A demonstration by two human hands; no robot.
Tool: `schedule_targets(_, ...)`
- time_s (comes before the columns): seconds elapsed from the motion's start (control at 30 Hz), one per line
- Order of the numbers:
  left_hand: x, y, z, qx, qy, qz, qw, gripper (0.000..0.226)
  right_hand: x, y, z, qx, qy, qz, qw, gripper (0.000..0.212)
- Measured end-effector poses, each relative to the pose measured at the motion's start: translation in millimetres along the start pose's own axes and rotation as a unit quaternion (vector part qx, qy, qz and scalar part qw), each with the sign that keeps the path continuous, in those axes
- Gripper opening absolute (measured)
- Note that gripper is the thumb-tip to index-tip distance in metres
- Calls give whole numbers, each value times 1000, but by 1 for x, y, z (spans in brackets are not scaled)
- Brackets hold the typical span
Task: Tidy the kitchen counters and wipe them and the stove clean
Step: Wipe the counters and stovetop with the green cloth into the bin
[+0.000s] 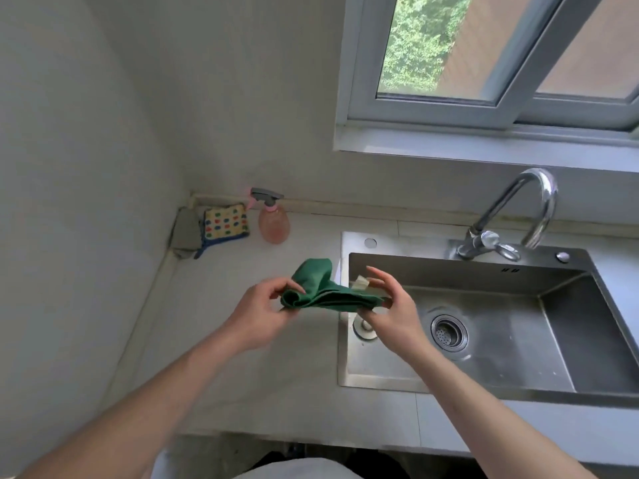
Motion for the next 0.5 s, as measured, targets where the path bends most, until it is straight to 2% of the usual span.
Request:
schedule_targets(0.13, -8, 15, -21, 70, 41, 189, 979, 32, 31, -4, -11, -88, 41, -174, 980, 38)
schedule_targets(0.23, 10, 50, -38, 60, 109, 277, 953, 32, 62, -34, -33, -69, 96, -282, 952, 25)
schedule_targets(0.33, 32, 80, -61, 22, 190, 326, 926, 36, 81, -58, -59, -48, 141, -325, 934, 13)
schedule_targets(0.43, 51, 87, -75, 67, 220, 376, 898, 65, 89, -68, -72, -61, 159, -329, 929, 12)
schedule_targets(0.5, 68, 91, -80, 132, 283, 463, 829, 89, 91, -72, -76, -74, 155, -325, 930, 13)
Point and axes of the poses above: each hand's wrist, its own z-axis towards the middle knuckle, its own x-axis out of the palm, y = z × x, the point moved 7 cm from there along z, towards the middle knuckle, and after that the axes turned 10 degrees about -z, right-handed, at the moved point
